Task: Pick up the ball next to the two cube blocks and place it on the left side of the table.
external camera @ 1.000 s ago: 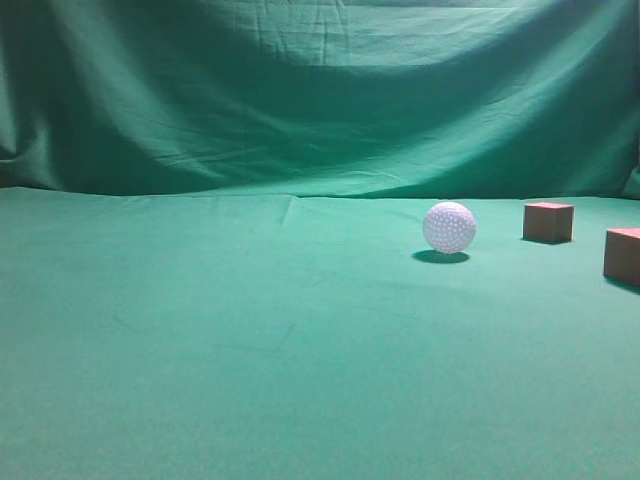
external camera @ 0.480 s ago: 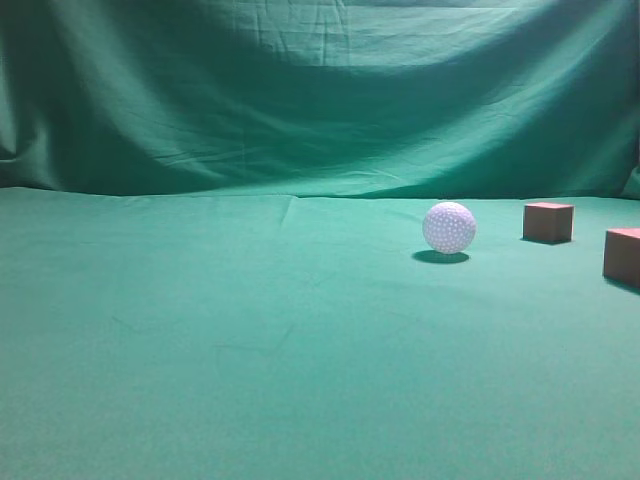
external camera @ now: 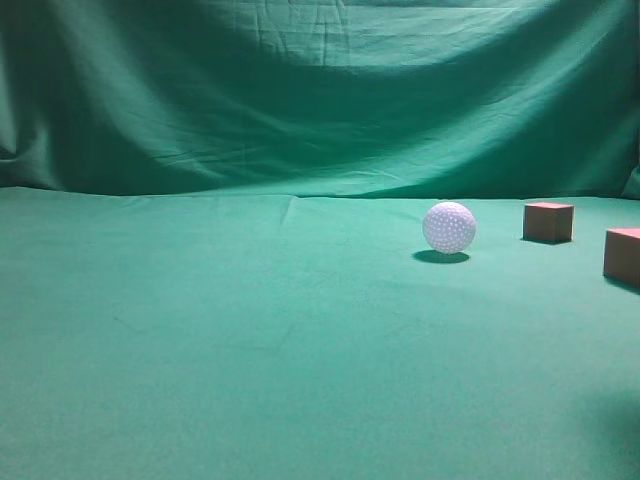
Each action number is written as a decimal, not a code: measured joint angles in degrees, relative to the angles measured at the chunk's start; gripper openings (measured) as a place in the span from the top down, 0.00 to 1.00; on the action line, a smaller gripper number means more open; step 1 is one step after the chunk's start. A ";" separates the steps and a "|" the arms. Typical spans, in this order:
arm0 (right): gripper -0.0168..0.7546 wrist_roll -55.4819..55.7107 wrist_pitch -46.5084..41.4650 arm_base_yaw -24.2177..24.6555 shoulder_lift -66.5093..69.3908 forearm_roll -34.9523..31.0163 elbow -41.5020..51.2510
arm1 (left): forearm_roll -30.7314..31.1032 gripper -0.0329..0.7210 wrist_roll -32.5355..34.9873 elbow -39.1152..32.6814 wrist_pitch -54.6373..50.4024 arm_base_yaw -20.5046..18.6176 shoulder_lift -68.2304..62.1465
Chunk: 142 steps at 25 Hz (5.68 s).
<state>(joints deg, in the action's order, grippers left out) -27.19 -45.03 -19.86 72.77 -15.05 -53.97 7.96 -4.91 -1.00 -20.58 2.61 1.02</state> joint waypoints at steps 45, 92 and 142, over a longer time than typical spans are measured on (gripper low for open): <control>0.60 -9.97 8.56 -14.91 42.23 -11.89 -40.85 | 0.00 0.96 0.00 0.00 0.00 0.00 0.00; 0.98 13.26 -19.99 -20.25 44.04 4.60 -73.13 | 0.00 0.96 0.00 0.00 0.00 0.00 0.00; 0.98 35.03 13.96 -8.07 -45.11 17.60 25.04 | 0.00 0.96 0.00 0.00 0.00 0.00 0.00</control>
<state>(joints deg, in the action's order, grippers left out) 7.83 -31.07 -27.93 27.66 2.55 -28.94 7.96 -4.91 -1.00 -20.58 2.61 1.02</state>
